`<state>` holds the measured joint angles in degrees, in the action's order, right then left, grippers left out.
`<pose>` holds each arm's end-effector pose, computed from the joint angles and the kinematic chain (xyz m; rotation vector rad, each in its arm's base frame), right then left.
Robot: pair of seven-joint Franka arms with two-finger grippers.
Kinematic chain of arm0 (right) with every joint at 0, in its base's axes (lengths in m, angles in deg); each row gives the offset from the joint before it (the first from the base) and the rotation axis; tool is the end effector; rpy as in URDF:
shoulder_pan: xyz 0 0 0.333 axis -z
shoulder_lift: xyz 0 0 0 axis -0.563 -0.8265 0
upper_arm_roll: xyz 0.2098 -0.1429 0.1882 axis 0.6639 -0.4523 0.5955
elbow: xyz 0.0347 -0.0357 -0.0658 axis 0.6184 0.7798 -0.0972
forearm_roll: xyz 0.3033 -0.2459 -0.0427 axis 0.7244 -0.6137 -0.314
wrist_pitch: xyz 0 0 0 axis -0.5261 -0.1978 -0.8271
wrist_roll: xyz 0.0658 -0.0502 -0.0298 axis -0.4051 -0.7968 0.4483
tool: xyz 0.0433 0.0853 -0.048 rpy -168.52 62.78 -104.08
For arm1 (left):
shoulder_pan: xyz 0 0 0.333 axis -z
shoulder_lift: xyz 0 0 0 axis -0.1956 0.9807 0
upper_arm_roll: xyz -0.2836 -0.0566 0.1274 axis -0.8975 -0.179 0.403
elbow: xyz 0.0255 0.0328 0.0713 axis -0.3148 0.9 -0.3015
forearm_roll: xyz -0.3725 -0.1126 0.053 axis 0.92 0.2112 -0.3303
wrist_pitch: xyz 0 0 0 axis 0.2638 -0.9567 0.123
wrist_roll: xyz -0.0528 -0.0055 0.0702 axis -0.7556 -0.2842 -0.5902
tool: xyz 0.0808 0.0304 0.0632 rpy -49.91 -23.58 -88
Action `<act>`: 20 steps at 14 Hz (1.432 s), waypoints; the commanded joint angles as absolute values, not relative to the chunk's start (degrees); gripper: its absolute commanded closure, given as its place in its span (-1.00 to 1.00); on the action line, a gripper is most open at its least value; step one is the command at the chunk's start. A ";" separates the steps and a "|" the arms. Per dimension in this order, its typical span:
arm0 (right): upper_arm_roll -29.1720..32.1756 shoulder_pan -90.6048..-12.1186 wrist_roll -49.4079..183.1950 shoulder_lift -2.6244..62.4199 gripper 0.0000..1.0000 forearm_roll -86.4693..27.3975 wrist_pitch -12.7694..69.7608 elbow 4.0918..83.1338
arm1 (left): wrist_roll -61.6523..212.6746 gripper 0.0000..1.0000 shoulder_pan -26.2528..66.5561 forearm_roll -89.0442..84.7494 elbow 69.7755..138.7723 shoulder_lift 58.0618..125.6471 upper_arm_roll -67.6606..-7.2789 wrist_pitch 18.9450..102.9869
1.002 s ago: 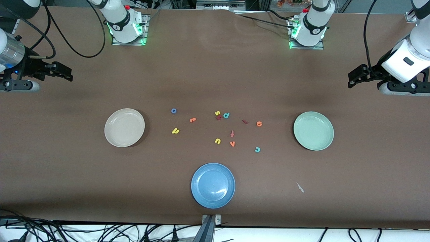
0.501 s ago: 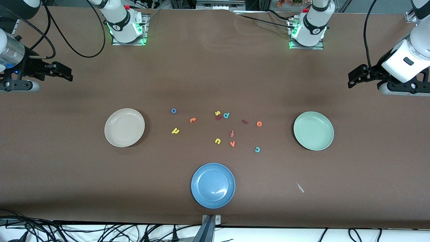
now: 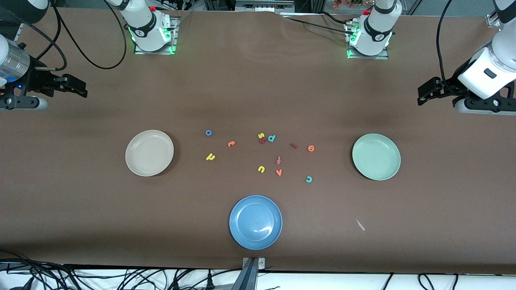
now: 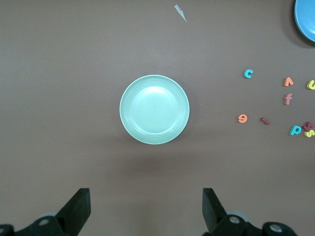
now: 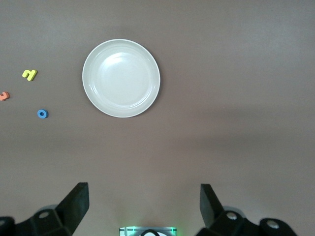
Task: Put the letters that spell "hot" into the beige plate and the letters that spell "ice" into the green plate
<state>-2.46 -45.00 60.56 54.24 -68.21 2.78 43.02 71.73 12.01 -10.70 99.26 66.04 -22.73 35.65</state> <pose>0.5423 0.0087 0.5646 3.1033 0.0038 -0.2091 0.5518 -0.0417 0.5915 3.1358 -0.0420 -0.0758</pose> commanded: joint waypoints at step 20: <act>-2.01 -55.61 42.99 52.40 -1.00 -65.85 17.36 55.32 | 71.08 -1.00 12.24 -11.84 98.34 66.32 -22.57 34.86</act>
<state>-1.78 -53.87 46.90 51.30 -66.56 13.69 51.51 71.73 12.01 -10.70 99.26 66.04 -22.70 35.65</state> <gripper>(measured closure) 0.000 0.000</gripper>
